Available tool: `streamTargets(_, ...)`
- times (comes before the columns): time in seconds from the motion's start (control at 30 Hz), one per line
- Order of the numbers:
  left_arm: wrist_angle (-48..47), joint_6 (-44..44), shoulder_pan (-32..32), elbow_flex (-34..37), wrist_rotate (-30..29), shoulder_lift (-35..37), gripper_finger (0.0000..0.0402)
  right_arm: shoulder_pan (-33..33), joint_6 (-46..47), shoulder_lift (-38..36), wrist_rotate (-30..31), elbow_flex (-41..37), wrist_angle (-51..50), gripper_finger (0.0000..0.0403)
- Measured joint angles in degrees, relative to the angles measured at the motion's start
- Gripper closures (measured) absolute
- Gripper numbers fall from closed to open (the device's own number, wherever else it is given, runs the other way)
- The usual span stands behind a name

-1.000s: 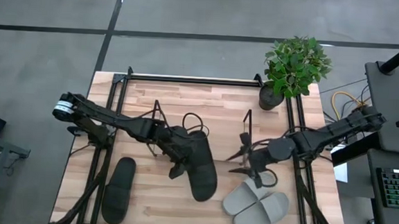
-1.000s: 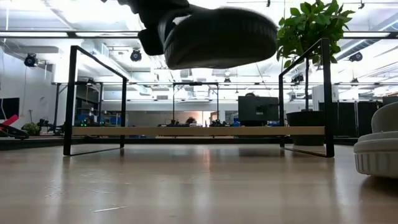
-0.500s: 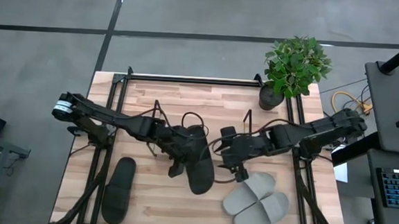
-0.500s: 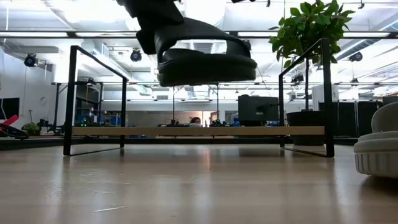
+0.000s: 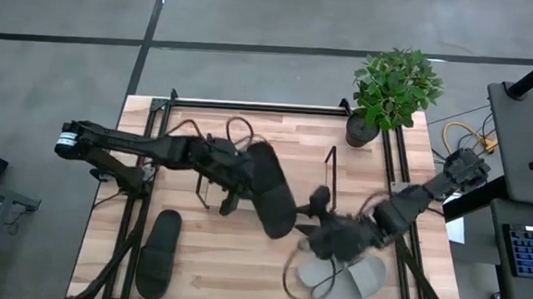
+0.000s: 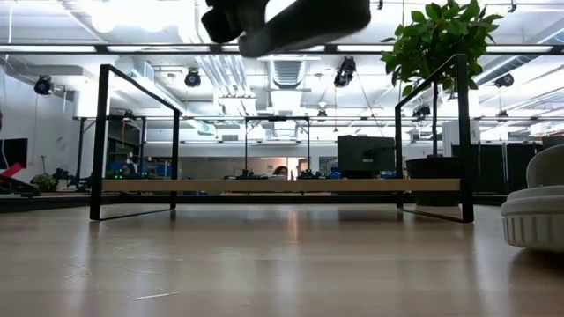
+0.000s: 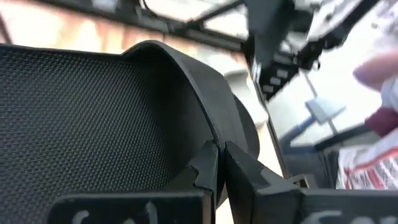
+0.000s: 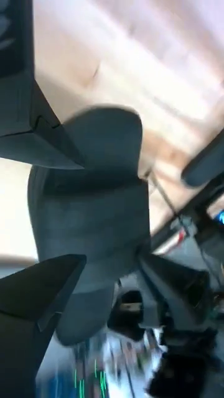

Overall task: Pick and place slides into the shelf
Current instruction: Put the right black slides on the shelf

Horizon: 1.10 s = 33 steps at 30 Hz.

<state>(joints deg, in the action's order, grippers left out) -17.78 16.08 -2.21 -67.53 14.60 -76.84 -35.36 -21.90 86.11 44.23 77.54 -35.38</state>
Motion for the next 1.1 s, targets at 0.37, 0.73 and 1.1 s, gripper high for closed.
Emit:
streamTargets(0.37, 4.08, 0.08, 2.37, -0.16, 6.27, 0.81, 0.0401, -7.12, -7.71, 9.02, 22.52, -0.03, 1.58, 0.0175)
streamTargets(0.73, 3.00, 0.04, 3.54, -0.37, 7.74, 1.78, 0.0401, -8.08, -12.95, 14.96, 33.90, -0.09, 1.50, 0.0175)
streamTargets(1.1, 4.20, 0.64, 4.51, -0.35, 10.62, 1.75, 0.0401, -10.09, -6.77, 13.96, 32.05, -0.09, 1.80, 0.0175)
